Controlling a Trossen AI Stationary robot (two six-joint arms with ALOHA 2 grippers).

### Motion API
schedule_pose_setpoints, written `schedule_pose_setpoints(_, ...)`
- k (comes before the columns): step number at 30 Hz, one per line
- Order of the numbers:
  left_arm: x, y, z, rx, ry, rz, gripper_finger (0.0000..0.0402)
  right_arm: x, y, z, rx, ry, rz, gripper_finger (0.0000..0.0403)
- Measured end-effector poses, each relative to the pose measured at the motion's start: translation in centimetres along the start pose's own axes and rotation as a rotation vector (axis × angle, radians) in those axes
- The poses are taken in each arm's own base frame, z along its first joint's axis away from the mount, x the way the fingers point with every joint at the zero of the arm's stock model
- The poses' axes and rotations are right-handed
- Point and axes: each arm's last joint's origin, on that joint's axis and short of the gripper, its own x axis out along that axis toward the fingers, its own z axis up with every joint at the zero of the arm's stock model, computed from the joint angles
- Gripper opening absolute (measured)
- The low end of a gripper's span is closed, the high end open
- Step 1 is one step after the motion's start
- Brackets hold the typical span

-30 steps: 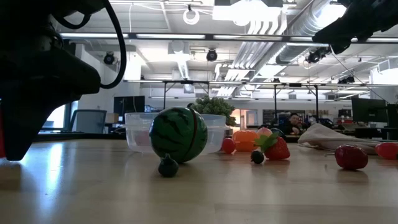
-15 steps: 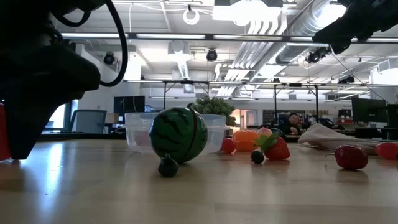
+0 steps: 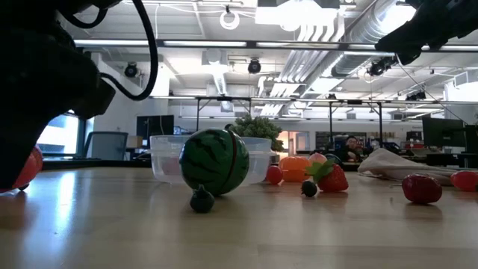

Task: Pick and placing Produce into tupperware
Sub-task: Put the red apple into the transparent bin

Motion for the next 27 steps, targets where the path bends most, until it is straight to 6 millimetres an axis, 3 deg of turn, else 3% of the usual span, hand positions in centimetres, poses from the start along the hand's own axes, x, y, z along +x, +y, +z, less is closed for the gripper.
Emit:
schedule_pose_setpoints(7, -0.03, 0.03, -0.02, 0.158, 0.005, 0.005, 0.035, 0.01, 0.0, 0.0, 0.0, 0.0, 0.0, 0.0052)
schedule_pose_setpoints(27, 0.02, 0.28, 0.03, 0.496, -0.004, 0.035, 0.0342, 0.01, 0.0, 0.0, 0.0, 0.001, 0.0, 0.0052)
